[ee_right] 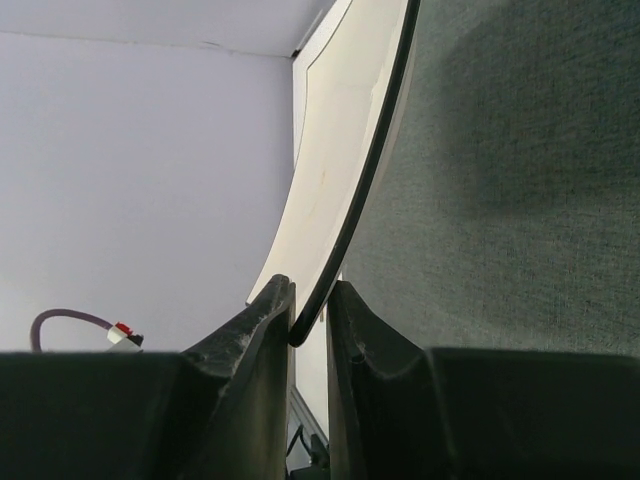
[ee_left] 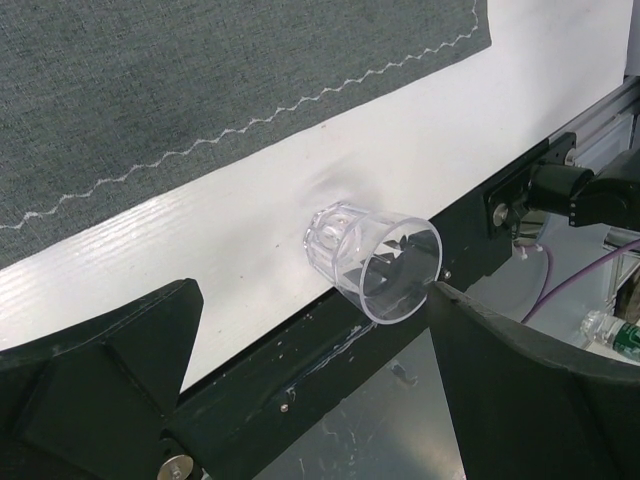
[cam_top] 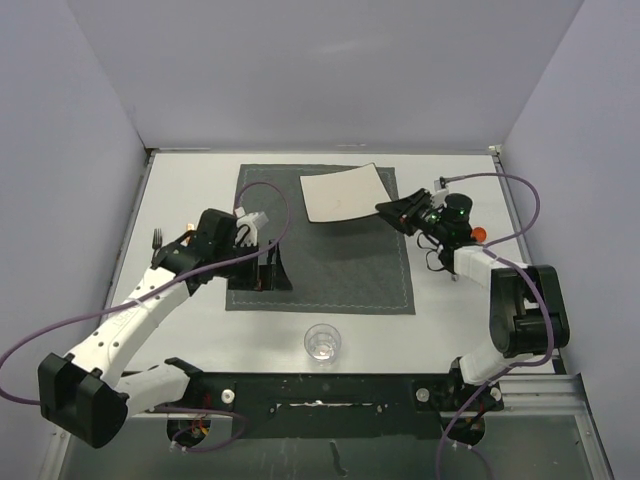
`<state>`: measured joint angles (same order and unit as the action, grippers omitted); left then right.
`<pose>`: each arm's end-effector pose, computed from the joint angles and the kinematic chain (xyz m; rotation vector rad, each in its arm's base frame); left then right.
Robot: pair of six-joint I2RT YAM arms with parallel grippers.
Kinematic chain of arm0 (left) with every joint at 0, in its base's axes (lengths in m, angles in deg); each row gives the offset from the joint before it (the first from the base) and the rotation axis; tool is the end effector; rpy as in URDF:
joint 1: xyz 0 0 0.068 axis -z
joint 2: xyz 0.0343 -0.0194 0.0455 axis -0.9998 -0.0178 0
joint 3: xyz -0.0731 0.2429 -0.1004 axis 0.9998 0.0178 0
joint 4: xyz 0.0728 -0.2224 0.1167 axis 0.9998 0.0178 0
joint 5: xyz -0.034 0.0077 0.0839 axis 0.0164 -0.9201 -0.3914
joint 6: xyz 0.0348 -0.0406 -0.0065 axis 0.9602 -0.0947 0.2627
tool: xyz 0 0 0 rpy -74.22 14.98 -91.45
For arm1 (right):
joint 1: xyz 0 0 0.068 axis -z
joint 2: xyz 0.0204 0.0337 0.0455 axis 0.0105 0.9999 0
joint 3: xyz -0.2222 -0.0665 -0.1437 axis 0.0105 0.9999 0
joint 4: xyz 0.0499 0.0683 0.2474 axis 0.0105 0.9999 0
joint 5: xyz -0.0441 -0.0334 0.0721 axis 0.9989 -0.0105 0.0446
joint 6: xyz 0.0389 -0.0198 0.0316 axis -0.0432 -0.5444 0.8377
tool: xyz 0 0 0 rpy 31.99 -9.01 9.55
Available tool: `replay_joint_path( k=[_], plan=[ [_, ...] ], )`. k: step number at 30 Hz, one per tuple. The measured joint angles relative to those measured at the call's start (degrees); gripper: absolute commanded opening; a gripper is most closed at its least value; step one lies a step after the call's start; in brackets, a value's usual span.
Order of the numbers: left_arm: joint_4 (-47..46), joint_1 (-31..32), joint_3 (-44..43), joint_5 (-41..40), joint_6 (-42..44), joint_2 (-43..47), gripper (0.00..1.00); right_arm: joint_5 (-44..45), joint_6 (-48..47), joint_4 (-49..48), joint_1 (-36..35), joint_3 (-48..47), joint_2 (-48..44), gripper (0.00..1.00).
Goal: Set the dinner table for one person
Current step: Place the plate on the napkin.
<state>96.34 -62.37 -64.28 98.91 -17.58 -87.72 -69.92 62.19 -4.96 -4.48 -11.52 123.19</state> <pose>0.1950 -0.1146 0.2871 0.2126 2.6025 -0.9160 0.3299 0.0438 0.2154 0.7227 1.9256 1.4926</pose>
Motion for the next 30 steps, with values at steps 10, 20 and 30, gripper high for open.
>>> replay_joint_path(
  k=[10,20,30],
  plan=[
    [2.89,0.00,0.79,0.37,1.09,3.43,0.97,6.08,-1.75,3.93,-6.05,1.16,-0.13,0.00],
    [6.73,0.00,0.79,1.20,2.82,5.01,0.98,12.22,-2.10,4.59,-9.77,2.43,-2.73,0.00],
    [11.34,0.00,0.72,1.55,4.83,6.14,0.98,17.25,-2.14,2.64,-14.58,2.56,-2.38,0.00]
  ],
)
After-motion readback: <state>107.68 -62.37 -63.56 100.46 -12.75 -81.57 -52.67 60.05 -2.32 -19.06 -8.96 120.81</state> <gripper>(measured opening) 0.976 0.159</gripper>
